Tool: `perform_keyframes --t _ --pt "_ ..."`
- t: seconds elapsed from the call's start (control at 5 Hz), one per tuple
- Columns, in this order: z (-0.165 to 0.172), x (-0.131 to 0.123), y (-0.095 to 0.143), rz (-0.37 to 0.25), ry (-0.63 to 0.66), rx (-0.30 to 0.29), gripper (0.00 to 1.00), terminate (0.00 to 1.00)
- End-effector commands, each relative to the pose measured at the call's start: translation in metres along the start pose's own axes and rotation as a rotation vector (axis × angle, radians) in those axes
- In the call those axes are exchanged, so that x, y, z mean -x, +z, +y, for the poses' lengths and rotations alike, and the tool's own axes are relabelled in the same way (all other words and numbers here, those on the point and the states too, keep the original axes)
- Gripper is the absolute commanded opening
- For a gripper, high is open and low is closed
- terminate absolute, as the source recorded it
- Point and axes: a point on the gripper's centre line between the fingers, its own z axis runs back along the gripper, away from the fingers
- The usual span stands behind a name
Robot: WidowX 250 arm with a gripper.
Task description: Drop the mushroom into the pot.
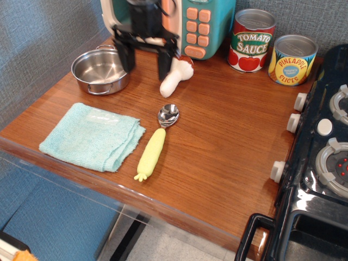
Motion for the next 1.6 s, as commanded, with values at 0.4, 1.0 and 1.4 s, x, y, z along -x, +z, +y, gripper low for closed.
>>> perform_keyframes --t 0.4,1.0,1.4 --pt "-0.018 -0.037 -0.012 -0.043 0.034 0.008 0.00 0.00" --pt "0.028 -0.029 0.064 -0.218 0.094 0.009 0.00 0.00" --pt "0.082 -0.018 0.046 -0.135 0.155 0.007 0.00 0.00"
